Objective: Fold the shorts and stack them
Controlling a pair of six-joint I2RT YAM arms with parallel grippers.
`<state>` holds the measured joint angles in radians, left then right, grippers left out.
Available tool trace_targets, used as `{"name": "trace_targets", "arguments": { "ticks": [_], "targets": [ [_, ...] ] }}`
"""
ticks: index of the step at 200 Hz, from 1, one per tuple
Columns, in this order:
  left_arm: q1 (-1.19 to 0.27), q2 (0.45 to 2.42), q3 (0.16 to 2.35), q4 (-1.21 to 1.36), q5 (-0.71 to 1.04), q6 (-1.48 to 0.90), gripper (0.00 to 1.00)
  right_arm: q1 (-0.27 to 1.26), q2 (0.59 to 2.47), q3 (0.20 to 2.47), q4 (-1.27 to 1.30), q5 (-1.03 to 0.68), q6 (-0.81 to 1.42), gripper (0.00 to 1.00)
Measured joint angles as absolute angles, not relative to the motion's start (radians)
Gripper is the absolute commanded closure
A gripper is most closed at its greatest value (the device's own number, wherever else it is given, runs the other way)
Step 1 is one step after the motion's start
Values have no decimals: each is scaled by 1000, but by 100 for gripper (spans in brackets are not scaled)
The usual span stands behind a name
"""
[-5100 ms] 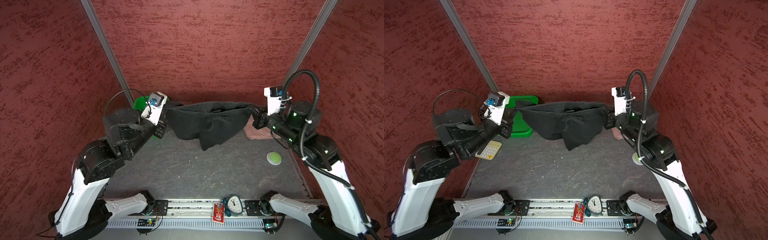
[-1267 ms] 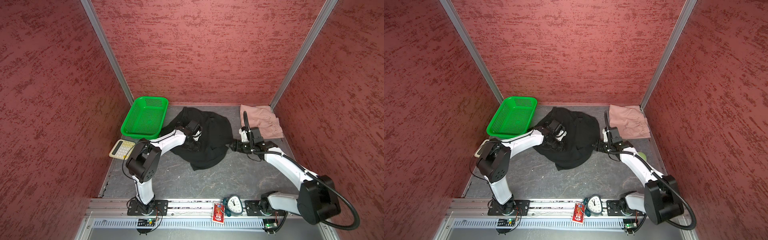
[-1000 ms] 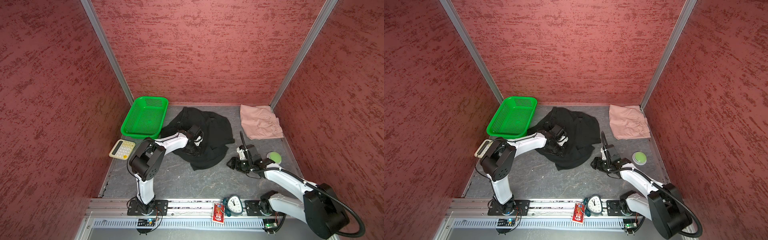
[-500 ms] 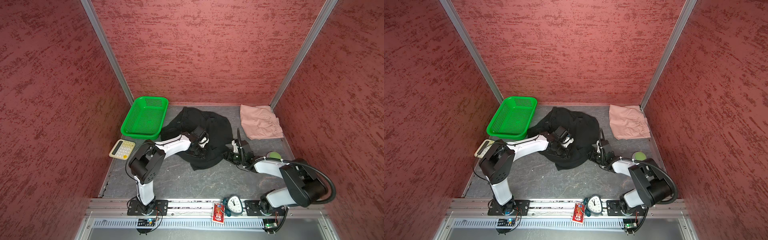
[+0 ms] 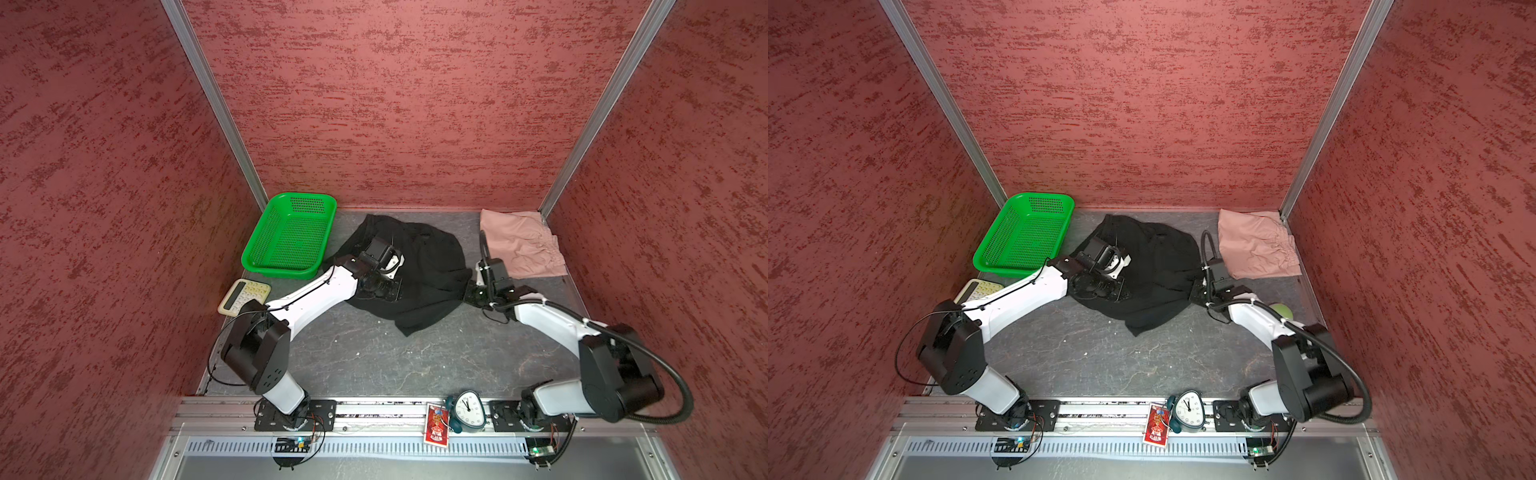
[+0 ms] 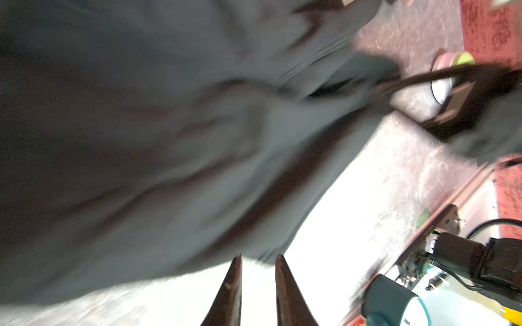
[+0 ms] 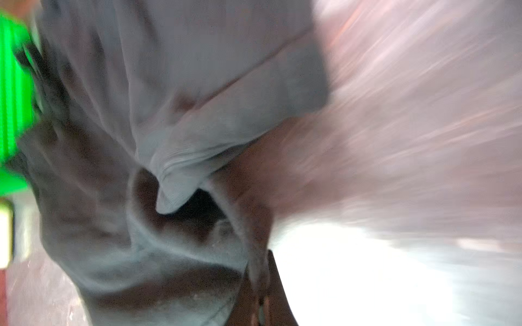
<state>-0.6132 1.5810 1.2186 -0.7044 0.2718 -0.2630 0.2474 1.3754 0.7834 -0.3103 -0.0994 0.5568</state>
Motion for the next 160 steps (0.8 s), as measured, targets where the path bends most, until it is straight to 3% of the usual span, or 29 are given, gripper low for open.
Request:
{"name": "trace_targets", "arguments": {
  "ticks": [26,31,42,50,68,92,111,128,160],
  "targets": [
    [-601,1559,1218,-728,253,-245,71,124,1396,849,-378,-80,474,100],
    [-600,1558,1218,-732,252,-242,70,107,1412,861,-393,-77,460,92],
    [-597,1557,1217,-735,249,-232,59,80,1455,892,-426,-73,434,59],
    [-593,1557,1216,-736,247,-231,43,67,1483,916,-452,-70,417,54],
    [-582,1557,1209,-735,243,-220,39,60,1488,952,-500,-70,392,47],
    [-531,1558,1188,-726,242,-221,40,69,1369,941,-553,-90,400,46],
    [-470,1558,1158,-690,250,-231,51,116,1224,879,-592,-115,441,47],
    [-425,1558,1132,-654,260,-236,63,248,1141,805,-644,-130,500,47],
    [-420,1564,1124,-603,242,-226,61,499,1134,664,-702,-150,659,45]
  ]
}}
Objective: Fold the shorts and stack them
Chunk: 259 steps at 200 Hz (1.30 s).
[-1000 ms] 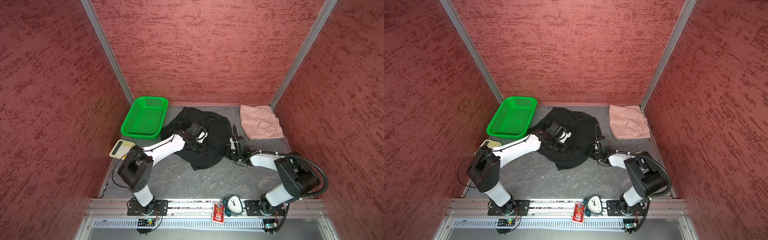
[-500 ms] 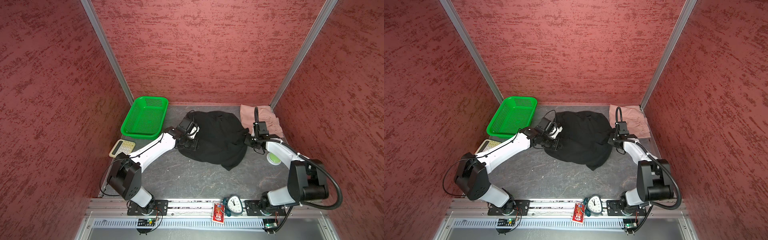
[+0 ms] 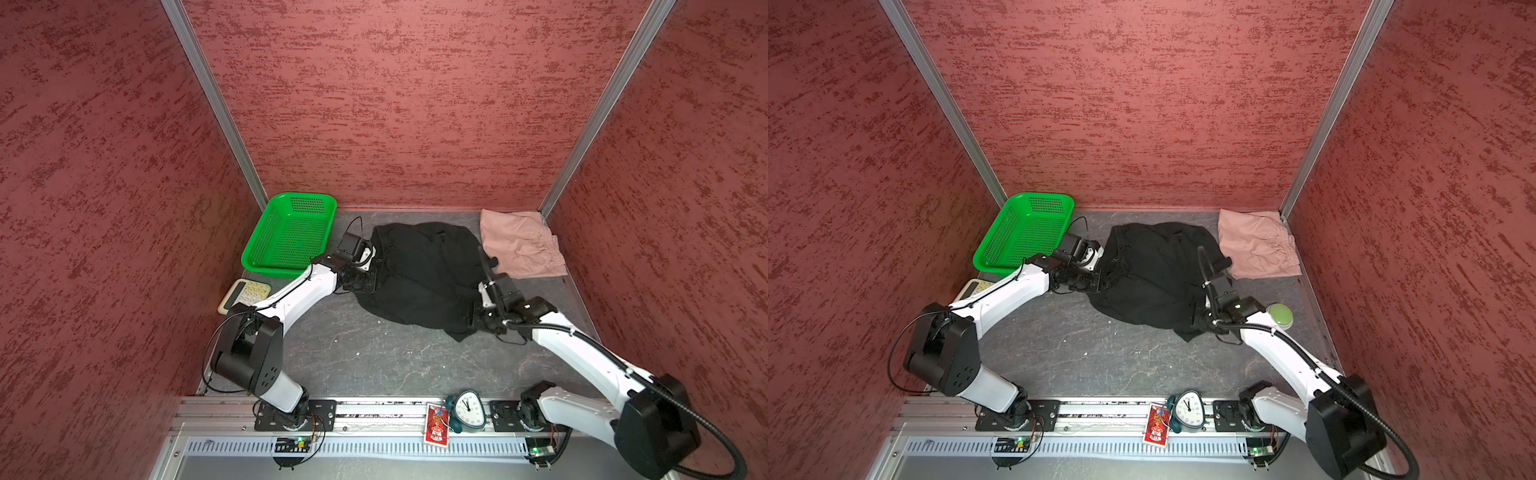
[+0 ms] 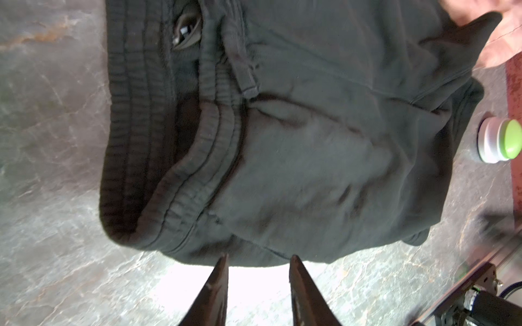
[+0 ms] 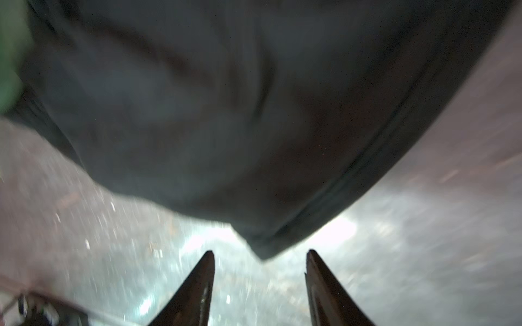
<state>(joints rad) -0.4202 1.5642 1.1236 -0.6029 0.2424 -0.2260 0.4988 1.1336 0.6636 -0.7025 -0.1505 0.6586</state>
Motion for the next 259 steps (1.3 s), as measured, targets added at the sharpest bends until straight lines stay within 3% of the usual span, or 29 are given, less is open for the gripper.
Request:
{"name": "trace_targets", "arguments": {
  "ticks": [14,83,108,124,167,259],
  "targets": [
    [-420,1570,1120,-584,224,-215,53,535,1131,588,-676,-159,736,44],
    [-393,1571,1065,-511,174,-162,42,546,1135,492,-427,-101,908,45],
    [-393,1571,1047,-479,175,-133,32,546,1164,476,-335,-100,922,49],
    [-393,1577,1036,-466,171,-117,31,546,1187,474,-311,-99,930,59],
    [-393,1636,1035,-451,142,-96,29,547,1217,479,-341,-80,933,100],
    [-392,1652,1035,-424,136,-54,28,548,1088,549,-604,-13,935,100]
  ]
}}
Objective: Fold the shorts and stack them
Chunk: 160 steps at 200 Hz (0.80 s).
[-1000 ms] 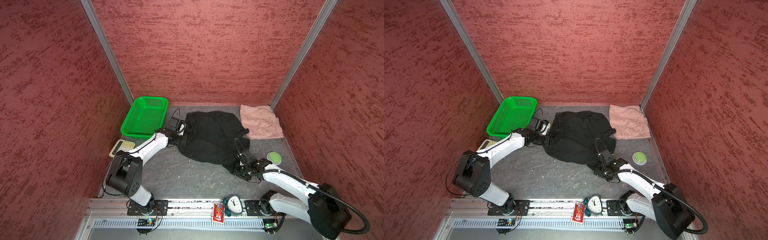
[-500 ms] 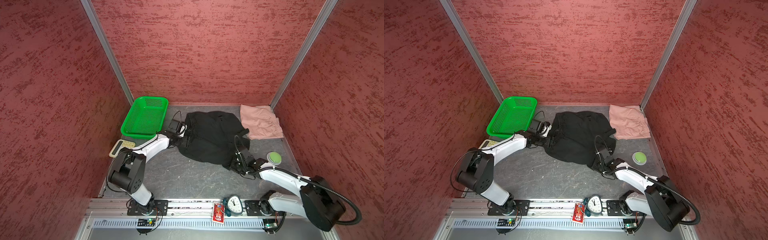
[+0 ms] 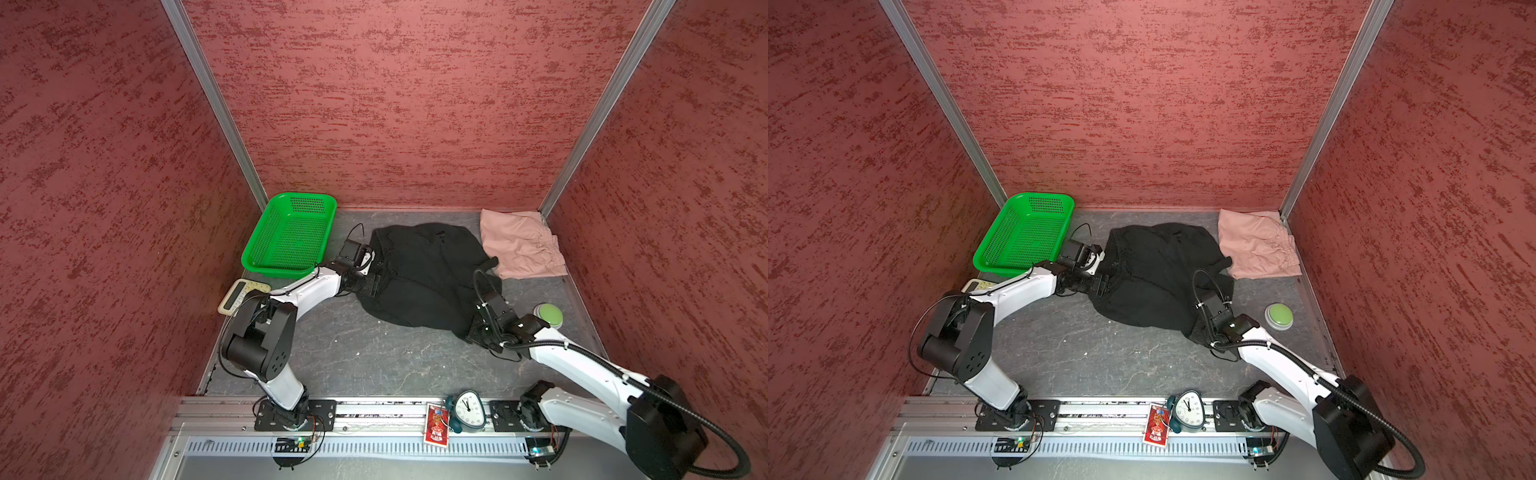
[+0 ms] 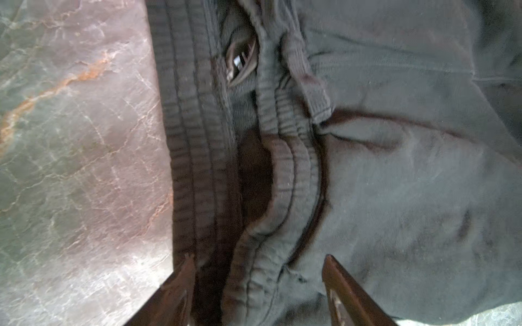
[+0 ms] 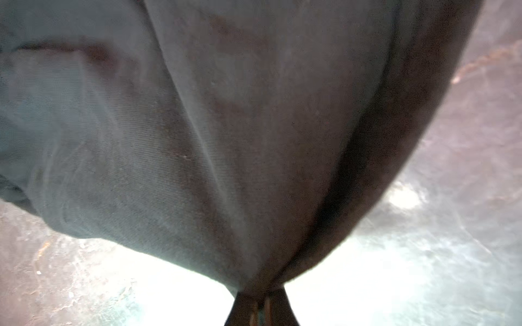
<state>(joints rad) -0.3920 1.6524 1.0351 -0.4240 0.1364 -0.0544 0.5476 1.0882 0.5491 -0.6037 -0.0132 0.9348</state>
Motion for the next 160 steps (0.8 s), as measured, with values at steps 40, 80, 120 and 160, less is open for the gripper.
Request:
{"name": "trace_targets", "arguments": {
  "ticks": [40,80,120,160],
  "targets": [
    [-392,1656,1036,-405,178,-10,36,548,1120,549,-603,-14,931,100],
    [-397,1705,1071,-471,178,-23,35,548,1111,549,-604,-13,923,100],
    [-422,1727,1072,-500,186,-31,35,546,1105,565,-620,-11,908,100],
    [-420,1760,1072,-520,185,-44,77,542,1085,570,-641,3,901,100]
  ]
}}
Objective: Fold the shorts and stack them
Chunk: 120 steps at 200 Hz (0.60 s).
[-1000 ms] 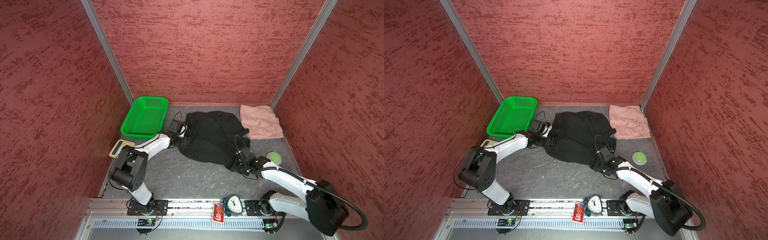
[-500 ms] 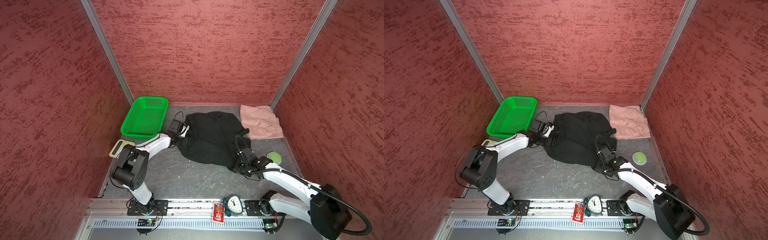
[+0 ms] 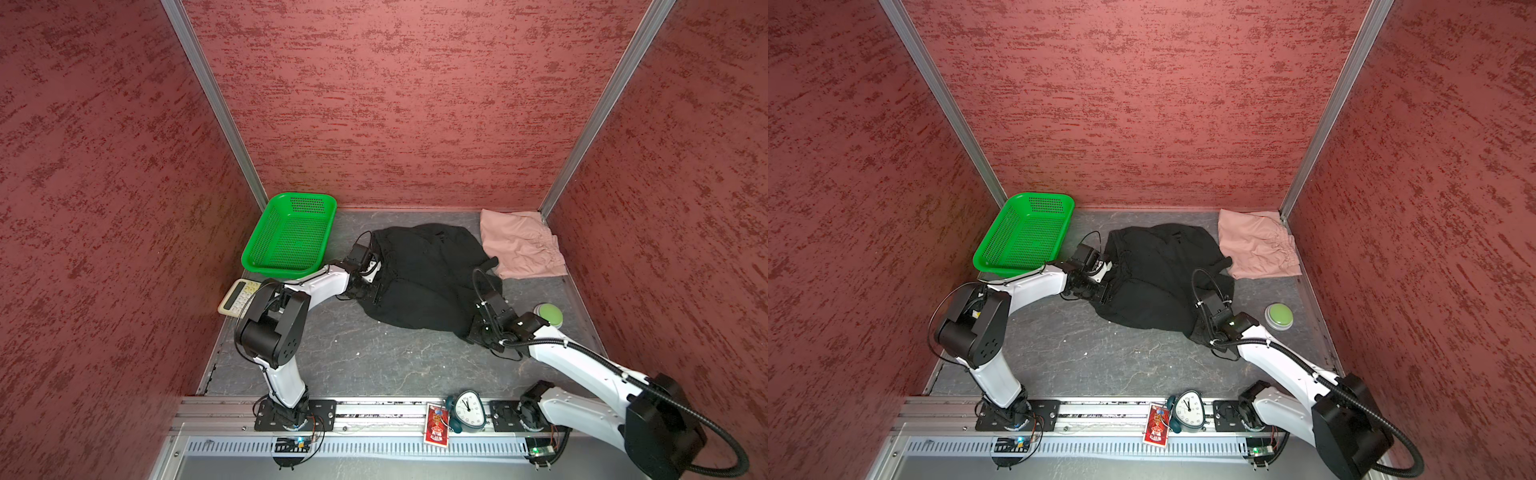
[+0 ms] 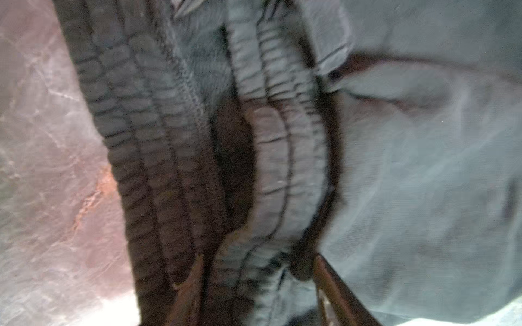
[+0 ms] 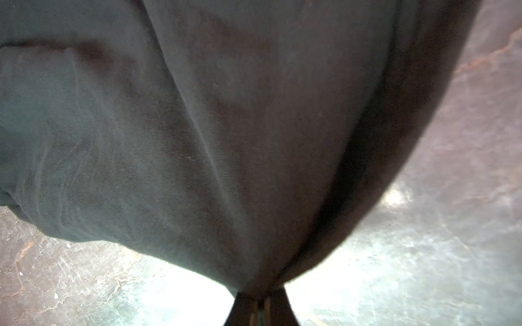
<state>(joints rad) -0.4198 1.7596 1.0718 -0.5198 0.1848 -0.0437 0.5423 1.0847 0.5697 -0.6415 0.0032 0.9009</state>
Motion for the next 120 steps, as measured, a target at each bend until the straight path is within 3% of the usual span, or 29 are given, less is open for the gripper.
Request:
{"name": "trace_targets", "arguments": {
  "ticks": [14,80,100,120],
  "targets": [
    [-415,1760,1072,-525,192,-55,100,540,1081,583,-665,10,897,100],
    [-292,1647,1072,-643,212,-159,100,520,1157,798,-955,14,803,96],
    [-278,1605,1072,-670,227,-196,100,520,1157,868,-1056,17,790,86],
    [-276,1584,1061,-680,230,-231,100,517,1145,875,-1114,21,784,59]
  ]
}}
